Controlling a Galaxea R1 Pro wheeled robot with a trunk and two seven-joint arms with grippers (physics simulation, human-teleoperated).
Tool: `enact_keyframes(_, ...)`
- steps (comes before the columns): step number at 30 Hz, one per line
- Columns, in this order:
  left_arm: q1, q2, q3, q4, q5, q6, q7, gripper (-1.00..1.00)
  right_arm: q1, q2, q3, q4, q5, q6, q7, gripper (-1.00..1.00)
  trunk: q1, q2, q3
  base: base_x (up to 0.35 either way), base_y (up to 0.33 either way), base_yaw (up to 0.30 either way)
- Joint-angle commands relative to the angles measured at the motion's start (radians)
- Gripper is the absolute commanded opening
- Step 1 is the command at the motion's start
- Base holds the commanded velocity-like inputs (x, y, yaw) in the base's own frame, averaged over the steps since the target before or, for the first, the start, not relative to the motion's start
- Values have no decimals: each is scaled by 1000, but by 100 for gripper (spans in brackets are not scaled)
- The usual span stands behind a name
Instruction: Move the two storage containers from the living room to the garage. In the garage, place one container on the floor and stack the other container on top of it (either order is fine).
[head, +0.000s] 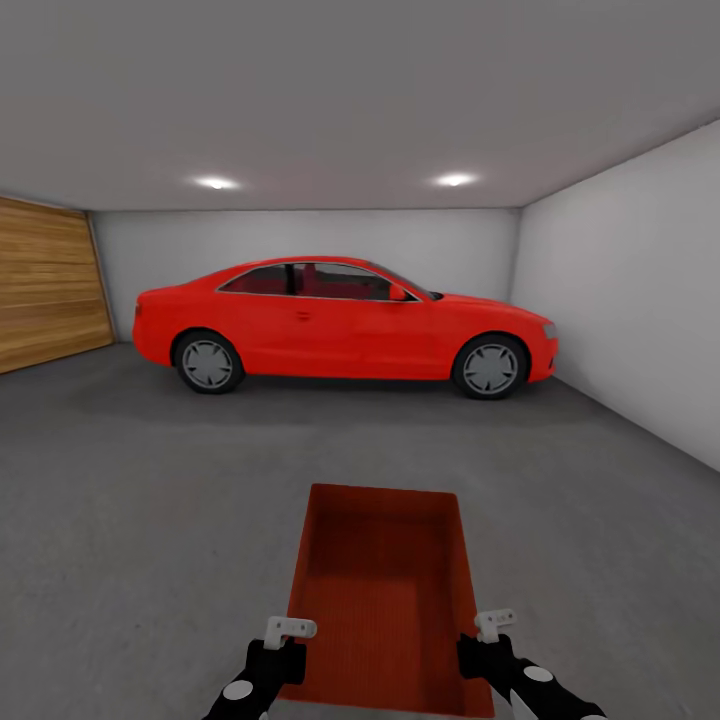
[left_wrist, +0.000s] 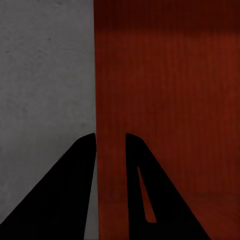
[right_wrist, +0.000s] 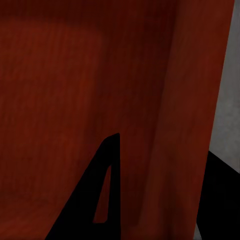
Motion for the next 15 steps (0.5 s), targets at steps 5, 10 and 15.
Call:
enact_keyframes(5,-1,2,-4,-1,15,4,15,-100,-1,0,11,-2,1,-31,4,-100,0,-1,-1,340,0,0)
enact_keyframes(10,-1,2,-4,-1,15,4,15,-100,-1,0,11,-2,-3,-31,4,-100,0,-1,-1,340,0,0)
enact_keyframes(15,-1,2,-4,-1,14,4,15,-100,-1,0,11,-2,-6,-31,4,-100,0,-1,-5,340,0,0)
